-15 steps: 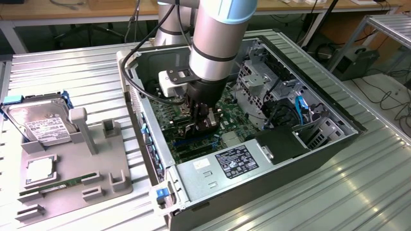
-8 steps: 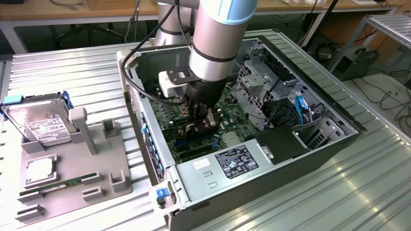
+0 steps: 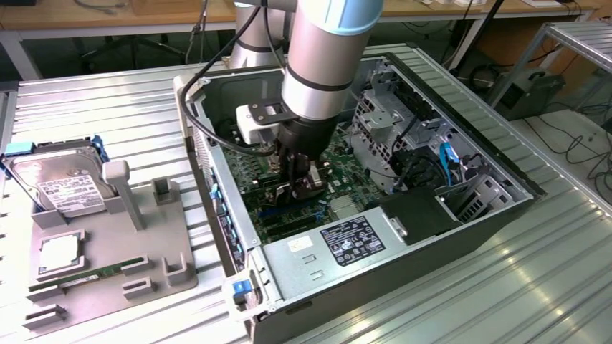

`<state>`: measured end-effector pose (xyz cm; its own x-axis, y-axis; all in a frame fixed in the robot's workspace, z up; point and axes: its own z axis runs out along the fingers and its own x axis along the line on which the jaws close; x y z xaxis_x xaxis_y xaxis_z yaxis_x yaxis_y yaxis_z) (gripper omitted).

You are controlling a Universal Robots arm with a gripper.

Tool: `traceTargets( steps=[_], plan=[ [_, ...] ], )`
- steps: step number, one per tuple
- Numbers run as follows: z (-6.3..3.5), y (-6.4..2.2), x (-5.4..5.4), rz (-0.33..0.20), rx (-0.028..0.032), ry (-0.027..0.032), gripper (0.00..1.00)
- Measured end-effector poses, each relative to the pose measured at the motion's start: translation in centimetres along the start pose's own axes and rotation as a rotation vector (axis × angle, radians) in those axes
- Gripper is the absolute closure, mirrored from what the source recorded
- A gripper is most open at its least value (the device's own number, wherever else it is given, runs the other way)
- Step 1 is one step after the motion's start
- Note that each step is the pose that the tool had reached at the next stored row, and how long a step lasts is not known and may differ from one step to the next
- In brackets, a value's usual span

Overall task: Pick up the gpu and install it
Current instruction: 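Insert the gpu into the slot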

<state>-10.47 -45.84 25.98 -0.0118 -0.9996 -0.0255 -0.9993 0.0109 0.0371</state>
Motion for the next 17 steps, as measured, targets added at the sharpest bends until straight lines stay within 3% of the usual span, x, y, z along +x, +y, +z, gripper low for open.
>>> traceTargets(
  steps=[13, 17],
  plan=[
    [-4.27, 0.16, -0.2, 0.000, 0.0001, -0.0003, 0.54],
    [-4.57, 0.07, -0.3, -0.002, -0.0002, -0.0002, 0.56]
  ],
)
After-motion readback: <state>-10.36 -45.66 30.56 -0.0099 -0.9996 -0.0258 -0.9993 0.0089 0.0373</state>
